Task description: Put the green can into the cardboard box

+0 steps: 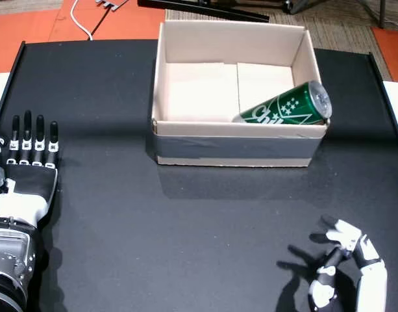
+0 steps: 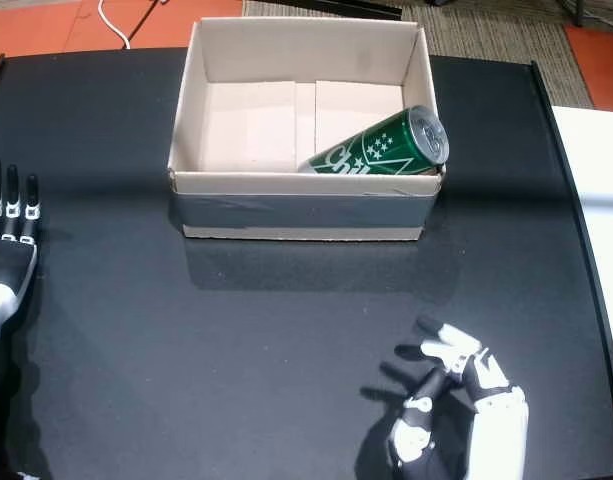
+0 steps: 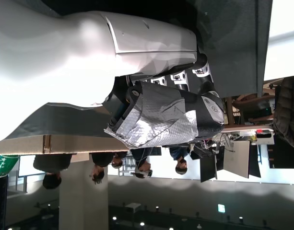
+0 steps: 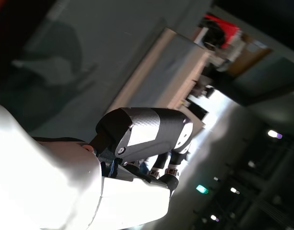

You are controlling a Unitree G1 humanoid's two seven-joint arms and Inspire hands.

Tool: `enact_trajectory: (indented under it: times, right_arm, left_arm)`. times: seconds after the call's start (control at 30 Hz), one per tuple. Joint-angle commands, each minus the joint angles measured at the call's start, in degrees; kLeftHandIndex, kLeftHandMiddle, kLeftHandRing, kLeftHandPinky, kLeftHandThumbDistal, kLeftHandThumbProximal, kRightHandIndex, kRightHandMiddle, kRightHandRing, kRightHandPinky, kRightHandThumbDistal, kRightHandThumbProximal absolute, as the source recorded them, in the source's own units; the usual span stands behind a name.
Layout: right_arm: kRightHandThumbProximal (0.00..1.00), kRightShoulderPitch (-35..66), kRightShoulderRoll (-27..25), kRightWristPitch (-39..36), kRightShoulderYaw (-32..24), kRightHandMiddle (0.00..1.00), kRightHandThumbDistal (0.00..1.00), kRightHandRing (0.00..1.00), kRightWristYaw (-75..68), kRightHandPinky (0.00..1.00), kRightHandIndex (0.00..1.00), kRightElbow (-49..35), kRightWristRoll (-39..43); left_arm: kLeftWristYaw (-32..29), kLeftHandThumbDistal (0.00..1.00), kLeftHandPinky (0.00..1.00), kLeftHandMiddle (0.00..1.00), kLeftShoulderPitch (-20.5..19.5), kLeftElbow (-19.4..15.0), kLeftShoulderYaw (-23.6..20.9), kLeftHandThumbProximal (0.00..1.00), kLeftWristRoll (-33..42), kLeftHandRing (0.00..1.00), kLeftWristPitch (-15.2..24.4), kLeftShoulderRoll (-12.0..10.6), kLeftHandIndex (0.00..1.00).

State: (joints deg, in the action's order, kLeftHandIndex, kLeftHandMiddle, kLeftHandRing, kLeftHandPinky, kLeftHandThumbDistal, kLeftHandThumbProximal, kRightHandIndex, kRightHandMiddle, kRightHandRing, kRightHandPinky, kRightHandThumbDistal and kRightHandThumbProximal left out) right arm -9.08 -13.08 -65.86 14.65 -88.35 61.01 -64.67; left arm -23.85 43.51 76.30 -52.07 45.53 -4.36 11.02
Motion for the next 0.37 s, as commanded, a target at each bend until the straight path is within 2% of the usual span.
enact_trajectory:
  times: [0.0, 0.03, 0.07, 0.1, 0.17, 0.2, 0.23, 0.27, 0.3, 0.33]
  right_arm:
    - [0.56, 0.7, 0.6, 1.4, -0.5, 0.38, 0.05, 0.56, -4.2, 0.58, 0.26, 0.1, -0.6]
    - [0.66, 0.6, 0.7, 1.4, -0.2, 0.39, 0.01, 0.55, -4.2, 0.6, 0.28, 0.5, -0.5]
    - [0.58, 0.6, 0.8, 2.6, -0.1, 0.38, 0.0, 0.55, -4.2, 0.62, 0.27, 0.4, -0.9]
    - [0.44, 0.6, 1.0, 4.7, -0.1, 0.38, 0.06, 0.54, -4.2, 0.6, 0.27, 0.5, -1.1]
    - [0.38, 0.7, 1.1, 6.5, 0.4, 0.37, 0.11, 0.52, -4.2, 0.58, 0.29, 1.3, -1.2]
    - [0.41, 0.7, 1.1, 6.9, 0.7, 0.36, 0.11, 0.51, -4.2, 0.57, 0.29, 2.0, -0.9]
    - [0.49, 0.7, 1.1, 6.7, 1.0, 0.36, 0.08, 0.51, -4.2, 0.57, 0.3, 2.6, -0.5]
    - [0.6, 0.5, 1.2, 6.1, 1.5, 0.37, 0.09, 0.51, -4.2, 0.55, 0.36, 4.1, 0.4]
    - [0.69, 0.2, 1.1, 4.9, 2.1, 0.38, 0.06, 0.52, -4.2, 0.57, 0.37, 5.3, 1.1]
    - [0.71, 0.0, 1.0, 4.1, 2.4, 0.37, 0.06, 0.51, -4.2, 0.61, 0.37, 5.6, 1.4]
  left_arm:
    - [1.2, 0.0, 0.82, 0.54, -1.8, 1.2, 0.4, 0.62, -1.4, 0.66, -0.2, 0.4, 0.52]
    - [1.3, 0.0, 0.83, 0.55, -1.7, 1.2, 0.3, 0.64, -1.5, 0.66, -0.2, 0.5, 0.53]
    - [1.4, 0.0, 0.83, 0.56, -1.6, 1.2, 0.3, 0.65, -1.7, 0.67, -0.1, 0.5, 0.54]
    - [1.5, 0.0, 0.84, 0.55, -1.6, 1.2, 0.2, 0.65, -1.8, 0.67, -0.1, 0.5, 0.53]
    - [1.6, 0.0, 0.85, 0.55, -1.6, 1.2, 0.1, 0.66, -2.1, 0.67, -0.1, 0.5, 0.53]
    - [1.6, 0.0, 0.85, 0.55, -1.6, 1.2, 0.1, 0.65, -2.1, 0.67, -0.1, 0.5, 0.53]
    - [1.7, 0.0, 0.85, 0.54, -1.6, 1.2, 0.0, 0.65, -2.1, 0.66, -0.1, 0.5, 0.53]
    - [1.6, 0.0, 0.85, 0.54, -1.6, 1.2, 0.0, 0.64, -2.2, 0.66, 0.0, 0.5, 0.52]
    - [1.7, 0.0, 0.84, 0.54, -1.6, 1.2, -0.1, 0.64, -2.2, 0.66, -0.1, 0.5, 0.52]
    - [1.6, 0.0, 0.85, 0.54, -1.6, 1.2, -0.1, 0.64, -2.2, 0.66, -0.1, 0.5, 0.53]
